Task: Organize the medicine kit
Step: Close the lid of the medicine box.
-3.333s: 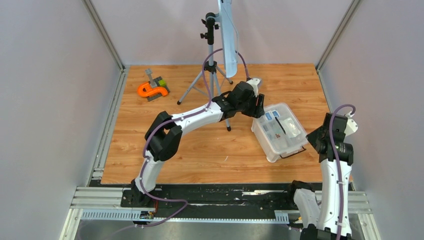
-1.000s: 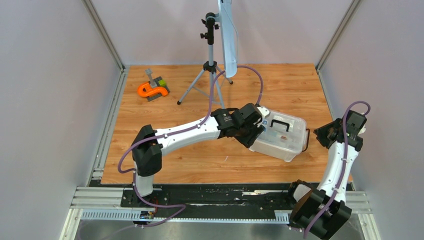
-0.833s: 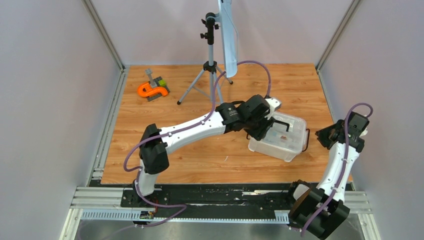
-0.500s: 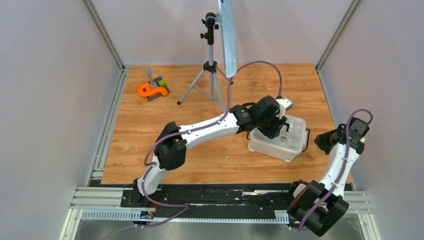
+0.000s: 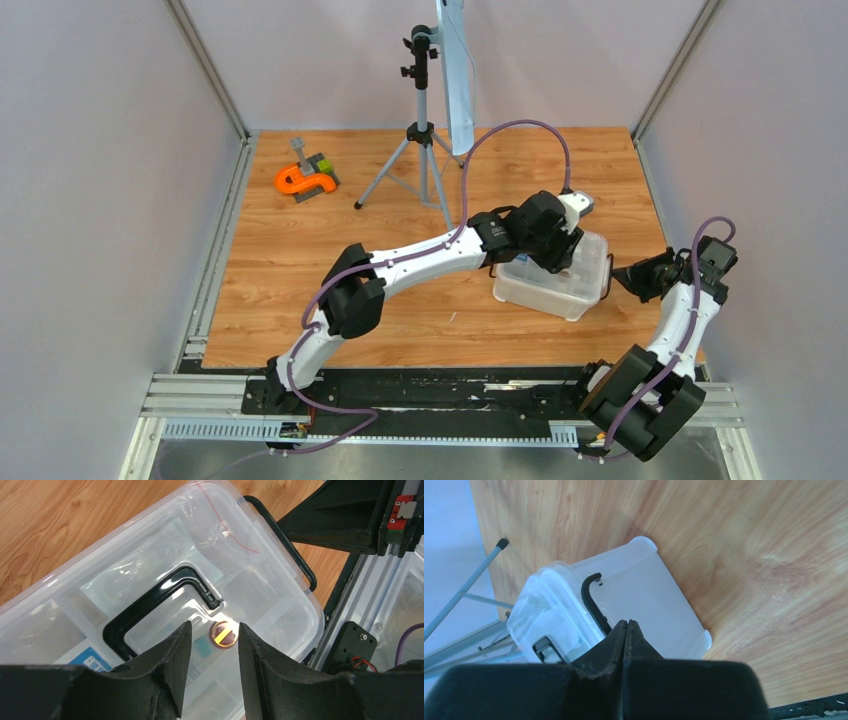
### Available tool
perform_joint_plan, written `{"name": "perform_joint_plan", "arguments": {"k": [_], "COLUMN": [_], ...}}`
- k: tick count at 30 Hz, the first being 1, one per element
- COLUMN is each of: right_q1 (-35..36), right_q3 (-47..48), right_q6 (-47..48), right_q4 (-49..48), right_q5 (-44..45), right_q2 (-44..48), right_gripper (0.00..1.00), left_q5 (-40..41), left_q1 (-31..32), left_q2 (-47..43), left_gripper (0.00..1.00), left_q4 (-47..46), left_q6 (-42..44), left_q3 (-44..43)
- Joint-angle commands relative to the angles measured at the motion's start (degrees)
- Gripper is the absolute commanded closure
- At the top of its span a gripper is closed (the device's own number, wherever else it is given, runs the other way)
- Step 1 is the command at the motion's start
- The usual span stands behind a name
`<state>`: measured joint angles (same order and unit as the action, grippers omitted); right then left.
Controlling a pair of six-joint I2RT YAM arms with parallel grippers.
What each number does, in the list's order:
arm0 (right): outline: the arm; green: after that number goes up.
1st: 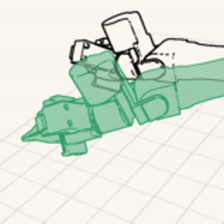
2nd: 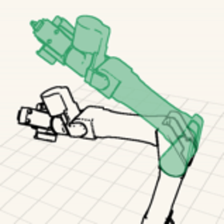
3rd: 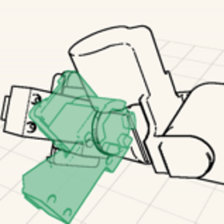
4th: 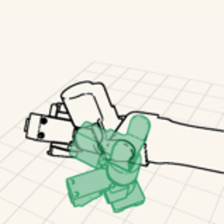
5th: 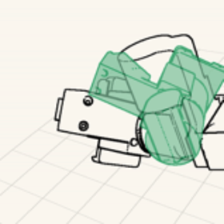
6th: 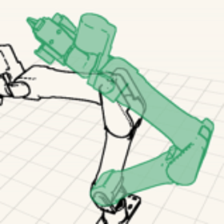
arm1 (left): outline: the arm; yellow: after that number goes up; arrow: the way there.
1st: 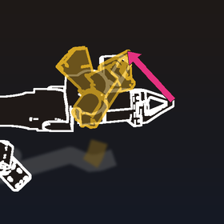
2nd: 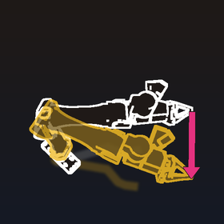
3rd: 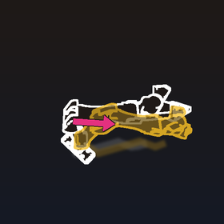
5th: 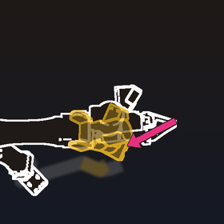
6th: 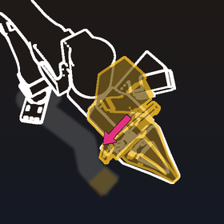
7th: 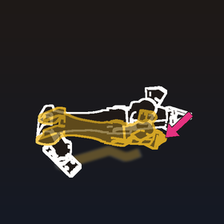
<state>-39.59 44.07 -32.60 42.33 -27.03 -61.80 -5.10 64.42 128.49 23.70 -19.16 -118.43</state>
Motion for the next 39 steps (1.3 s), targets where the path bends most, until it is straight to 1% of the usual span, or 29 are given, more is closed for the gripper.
{"name": "perform_joint_plan", "arguments": {"k": [1, 7, 12, 15, 16, 17, 18, 19, 20, 22, 25, 28, 30, 32, 35, 39], "right_q1": [0.46, 2.44, 3.29, 3.3, 3.27, 3.29, 3.29, 3.29, 3.3, 3.3, 3.3, 3.3, 3.3, 3.3, 3.3, 3.3], "right_q3": [0.06, 0.3, -0.36, 0.28, 1.09, 1.93, 2.84, 3.72, 4.36, 4.19, 4.51, 5.5, 5.82, 6.18, 5.89, 5.27], "right_q6": [0.61, 1.12, 1.59, 2.57, 2.84, 3.28, 3.63, 3.93, 4.38, 5.42, 5.94, 6.04, 6.32, 6.62, 6.63, 6.26], "right_q4": [-2.1, -0.89, -0.6, 0.19, 0.95, 1.54, 2.18, 3.07, 3.91, 4.33, 4.23, 4.43, 4.1, 3.92, 2.62, 1.03], "right_q5": [-10.08, -11.15, -13.9, -10.16, -7.18, -3.97, 0.28, 3.98, 7.19, 10.8, 11.43, 14.09, 13.28, 12.0, 9.71, 7.0], "right_q2": [3.35, 4.76, 4.83, 5.42, 6.02, 6.87, 7.78, 8.49, 8.69, 7.84, 6.42, 6.04, 4.81, 3.08, 2.22, 3.58], "right_gripper": [1.0, 1.0, 1.0, 1.0, 0.92, 0.77, 0.69, 0.67, 0.67, 0.67, 0.69, 0.72, 0.76, 0.78, 0.78, 0.75], "left_q5": [-0.75, -2.58, -4.18, -4.42, -4.41, -4.33, -4.36, -4.31, -4.35, -4.64, -5.01, -5.13, -5.22, -5.4, -5.64, -6.27], "left_q1": [0.09, 0.01, -0.21, -0.33, -0.34, -0.39, -0.42, -0.5, -0.51, -0.67, -0.81, -1.0, -1.09, -1.25, -1.71, -2.22], "left_q2": [5.3, 9.0, 11.17, 11.93, 11.96, 11.96, 11.9, 11.89, 11.92, 12.0, 12.06, 12.25, 12.43, 12.56, 12.48, 12.4], "left_gripper": [0.52, 0.52, 0.52, 0.52, 0.52, 0.52, 0.52, 0.52, 0.52, 0.52, 0.52, 0.52, 0.52, 0.52, 0.52, 0.52], "left_q4": [5.68, 6.05, 6.01, 5.99, 6.04, 6.04, 6.06, 6.08, 6.09, 6.05, 6.0, 6.05, 6.13, 6.39, 6.25, 5.94], "left_q6": [-0.66, -1.32, -1.86, -2.02, -2.06, -2.1, -2.11, -2.15, -2.18, -2.26, -2.29, -2.33, -2.29, -2.29, -2.45, -2.59], "left_q3": [2.18, 0.49, 0.01, -0.08, -0.02, 0.2, 0.34, 0.6, 0.67, 0.93, 1.31, 1.62, 1.59, 1.62, 1.98, 2.54]}}
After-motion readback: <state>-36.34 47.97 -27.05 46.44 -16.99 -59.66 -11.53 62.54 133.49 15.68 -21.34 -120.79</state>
